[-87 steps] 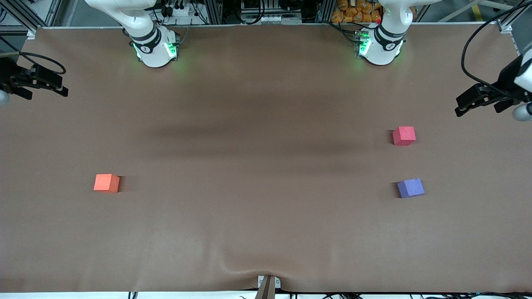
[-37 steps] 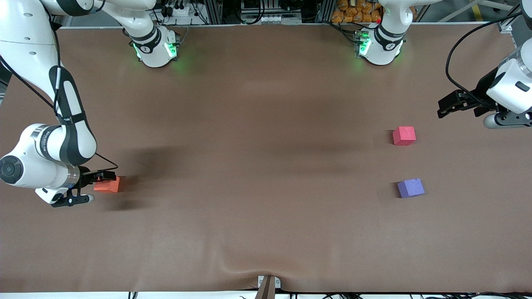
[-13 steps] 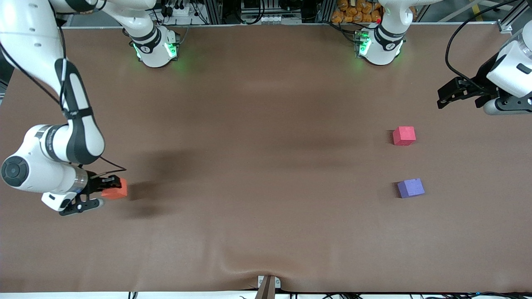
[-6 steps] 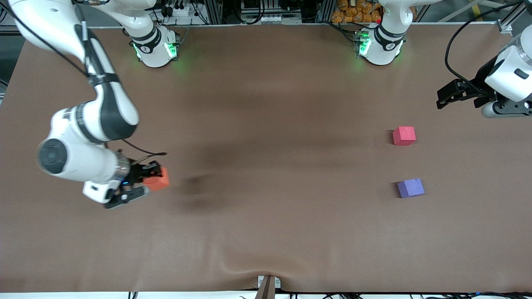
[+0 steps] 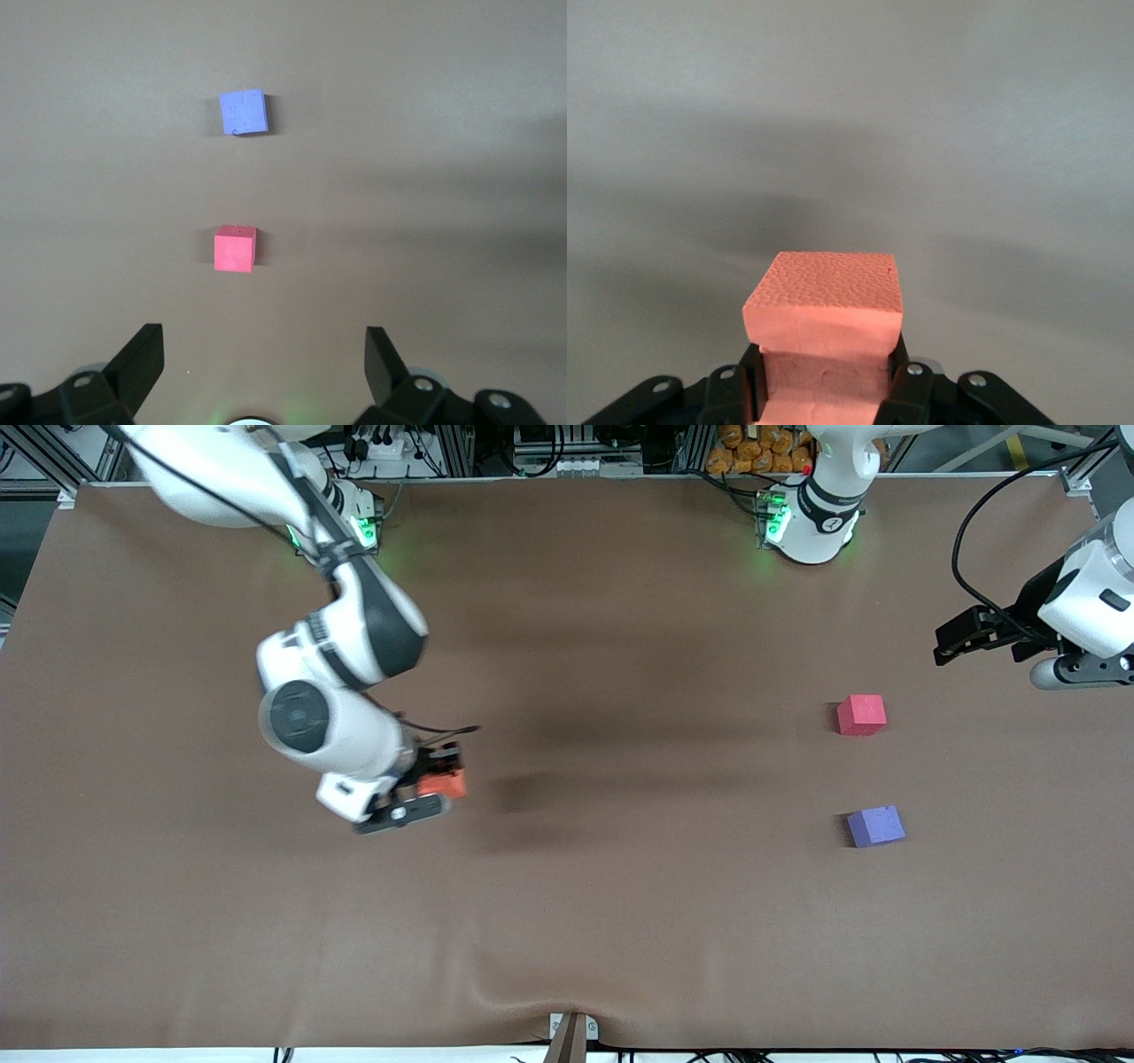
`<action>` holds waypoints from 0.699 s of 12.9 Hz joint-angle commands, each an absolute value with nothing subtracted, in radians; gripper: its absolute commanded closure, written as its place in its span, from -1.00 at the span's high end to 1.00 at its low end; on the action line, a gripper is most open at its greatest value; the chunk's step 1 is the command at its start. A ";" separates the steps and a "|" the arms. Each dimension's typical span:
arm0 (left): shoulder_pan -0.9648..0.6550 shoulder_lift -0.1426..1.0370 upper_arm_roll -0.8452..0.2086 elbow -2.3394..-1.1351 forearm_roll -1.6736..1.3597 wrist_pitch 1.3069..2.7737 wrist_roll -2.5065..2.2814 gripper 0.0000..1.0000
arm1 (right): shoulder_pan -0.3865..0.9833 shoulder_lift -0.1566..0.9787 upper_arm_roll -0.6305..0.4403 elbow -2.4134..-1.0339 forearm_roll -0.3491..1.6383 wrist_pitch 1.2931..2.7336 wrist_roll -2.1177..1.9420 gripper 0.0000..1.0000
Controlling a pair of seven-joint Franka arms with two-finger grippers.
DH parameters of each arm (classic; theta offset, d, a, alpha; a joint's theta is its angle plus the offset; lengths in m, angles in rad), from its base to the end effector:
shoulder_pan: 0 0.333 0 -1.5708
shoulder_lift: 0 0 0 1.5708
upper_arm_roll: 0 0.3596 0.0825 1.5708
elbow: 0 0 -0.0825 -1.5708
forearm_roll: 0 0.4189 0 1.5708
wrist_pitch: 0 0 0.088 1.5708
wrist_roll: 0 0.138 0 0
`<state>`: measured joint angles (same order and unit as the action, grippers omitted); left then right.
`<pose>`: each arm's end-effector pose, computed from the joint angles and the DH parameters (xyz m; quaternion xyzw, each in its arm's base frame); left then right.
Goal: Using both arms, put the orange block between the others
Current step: 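Carry the orange cube with the right gripper toward the table middle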
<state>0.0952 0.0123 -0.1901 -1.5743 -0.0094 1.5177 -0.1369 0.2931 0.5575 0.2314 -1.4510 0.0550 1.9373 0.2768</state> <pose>0.5826 -0.0561 0.6238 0.9992 0.0209 -0.0348 0.0018 0.6626 0.3565 0.3574 -0.9911 -0.0974 0.0602 0.0685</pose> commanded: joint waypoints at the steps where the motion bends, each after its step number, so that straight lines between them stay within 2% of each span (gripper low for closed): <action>1: 0.101 0.008 -0.193 -1.571 -0.006 1.520 -0.127 1.00 | 0.395 0.635 0.224 -1.375 0.044 1.940 0.470 -1.00; 4: 0.101 0.008 -0.193 -1.569 -0.006 1.522 -0.129 1.00 | 0.517 0.718 0.222 -1.330 0.043 2.029 0.705 -1.00; 9: 0.113 0.006 -0.193 -1.572 0.003 1.522 -0.127 1.00 | 0.610 0.808 0.180 -1.319 0.035 2.128 0.719 -1.00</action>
<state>0.1032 0.0126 -0.1895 -1.5735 -0.0082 1.5191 -0.1369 0.5938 0.7635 0.2091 -1.3738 0.0500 2.1282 0.7039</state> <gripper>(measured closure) 0.000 0.471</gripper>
